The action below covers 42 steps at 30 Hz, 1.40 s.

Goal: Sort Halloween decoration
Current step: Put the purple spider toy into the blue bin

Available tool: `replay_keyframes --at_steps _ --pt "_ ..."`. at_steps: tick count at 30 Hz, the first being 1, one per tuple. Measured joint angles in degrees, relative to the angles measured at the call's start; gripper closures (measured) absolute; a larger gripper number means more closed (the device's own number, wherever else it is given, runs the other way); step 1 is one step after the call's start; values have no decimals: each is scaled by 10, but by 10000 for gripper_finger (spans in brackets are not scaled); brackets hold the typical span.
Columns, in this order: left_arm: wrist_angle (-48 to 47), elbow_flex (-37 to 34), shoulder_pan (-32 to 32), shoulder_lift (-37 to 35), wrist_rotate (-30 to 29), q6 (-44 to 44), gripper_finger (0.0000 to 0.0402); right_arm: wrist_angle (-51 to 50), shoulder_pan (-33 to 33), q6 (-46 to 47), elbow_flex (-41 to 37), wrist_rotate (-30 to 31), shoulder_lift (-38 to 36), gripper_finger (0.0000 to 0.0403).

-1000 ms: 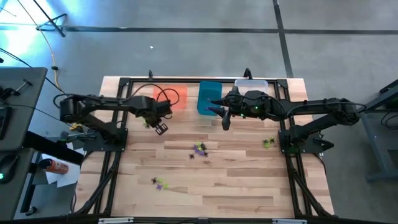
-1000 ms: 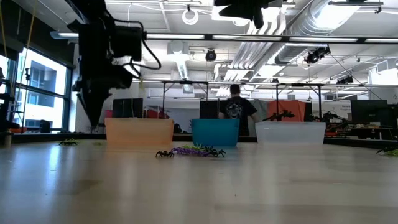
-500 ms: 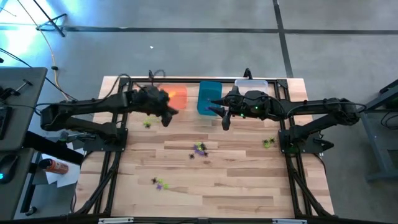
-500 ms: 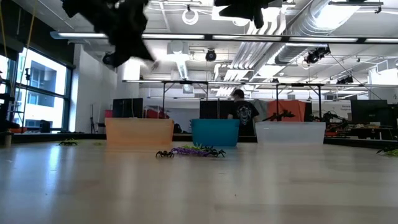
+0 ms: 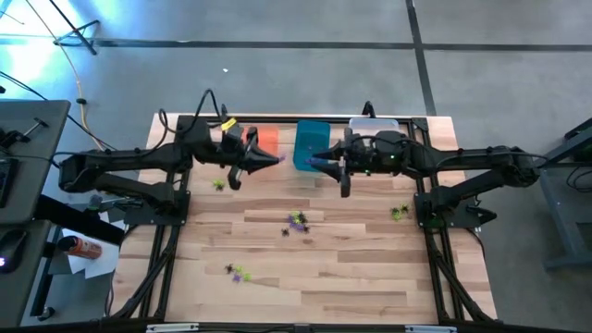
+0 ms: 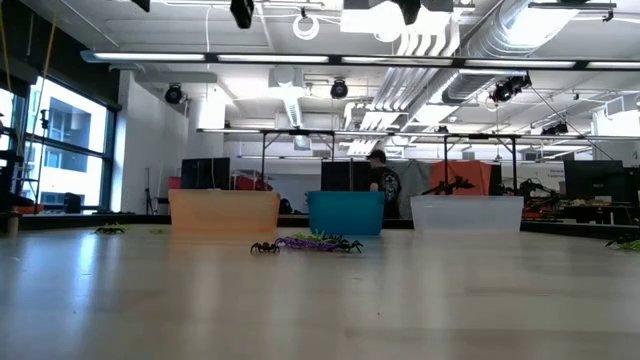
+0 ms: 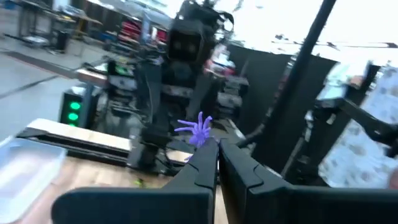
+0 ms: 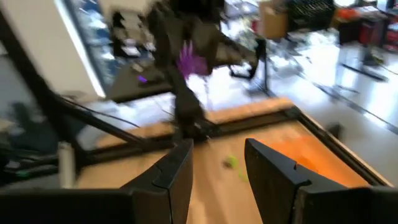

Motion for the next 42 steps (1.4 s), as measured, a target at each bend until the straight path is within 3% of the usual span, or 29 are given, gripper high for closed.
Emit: replay_keyframes --at_steps 5,21,31,36,42 --pt "-2 0 -30 1 -1 11 401 40 0 -1 0 -55 0 261" --pt "-3 0 -40 2 -16 3 401 33 0 -4 0 -55 1 261" --pt "-16 2 -33 46 -99 -86 401 34 -6 -17 0 -39 1 261" --pt "-131 70 -23 113 -99 -63 401 48 -25 -28 0 -23 -8 261" --pt "-326 226 2 229 -122 37 401 57 -50 -45 0 -15 -42 261"
